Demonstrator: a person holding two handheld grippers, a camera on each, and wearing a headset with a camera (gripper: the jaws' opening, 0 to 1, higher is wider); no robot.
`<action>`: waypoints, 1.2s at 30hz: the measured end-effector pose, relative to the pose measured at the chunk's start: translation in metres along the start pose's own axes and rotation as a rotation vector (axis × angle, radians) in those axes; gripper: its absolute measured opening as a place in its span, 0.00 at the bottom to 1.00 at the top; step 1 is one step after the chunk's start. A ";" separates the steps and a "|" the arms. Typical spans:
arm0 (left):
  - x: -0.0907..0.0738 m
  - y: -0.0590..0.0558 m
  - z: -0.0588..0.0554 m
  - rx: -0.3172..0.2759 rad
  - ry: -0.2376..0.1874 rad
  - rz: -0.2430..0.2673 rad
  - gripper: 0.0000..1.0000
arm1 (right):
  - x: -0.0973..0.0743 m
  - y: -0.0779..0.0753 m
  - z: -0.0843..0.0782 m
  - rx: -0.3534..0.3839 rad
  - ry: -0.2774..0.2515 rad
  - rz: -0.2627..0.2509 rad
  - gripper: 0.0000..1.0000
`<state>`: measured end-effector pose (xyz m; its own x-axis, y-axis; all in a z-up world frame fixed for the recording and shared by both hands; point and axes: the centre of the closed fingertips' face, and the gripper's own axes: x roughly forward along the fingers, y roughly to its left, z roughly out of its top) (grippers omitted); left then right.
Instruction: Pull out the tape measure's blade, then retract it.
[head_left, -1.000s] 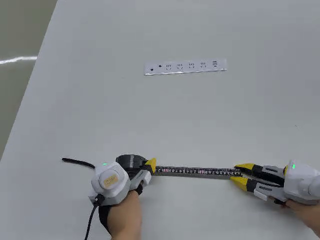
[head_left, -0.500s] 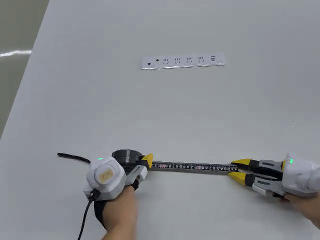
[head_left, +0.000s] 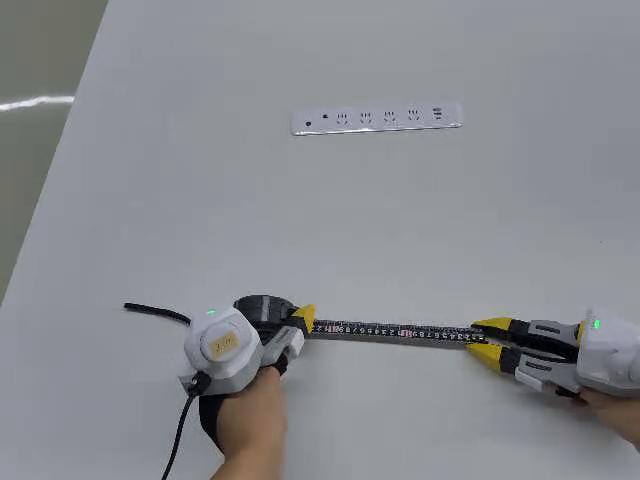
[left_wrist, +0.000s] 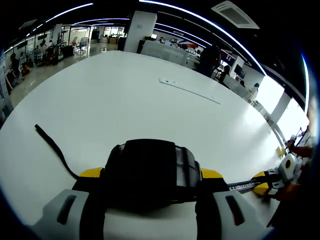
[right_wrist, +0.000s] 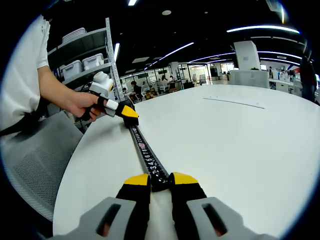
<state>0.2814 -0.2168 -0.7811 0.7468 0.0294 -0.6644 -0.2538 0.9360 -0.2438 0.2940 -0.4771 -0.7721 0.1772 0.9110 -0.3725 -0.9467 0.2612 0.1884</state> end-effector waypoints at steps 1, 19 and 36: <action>0.000 0.000 0.000 0.001 0.001 0.000 0.71 | 0.002 0.000 0.001 0.004 0.003 -0.001 0.15; 0.000 0.001 0.000 0.001 0.002 -0.006 0.71 | 0.023 0.005 0.004 -0.018 0.011 0.051 0.14; 0.000 0.000 0.000 0.000 0.002 -0.008 0.71 | 0.045 0.009 0.005 -0.024 0.015 0.078 0.14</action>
<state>0.2812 -0.2170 -0.7813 0.7475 0.0214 -0.6639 -0.2477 0.9364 -0.2487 0.2951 -0.4319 -0.7830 0.0986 0.9233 -0.3712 -0.9638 0.1814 0.1952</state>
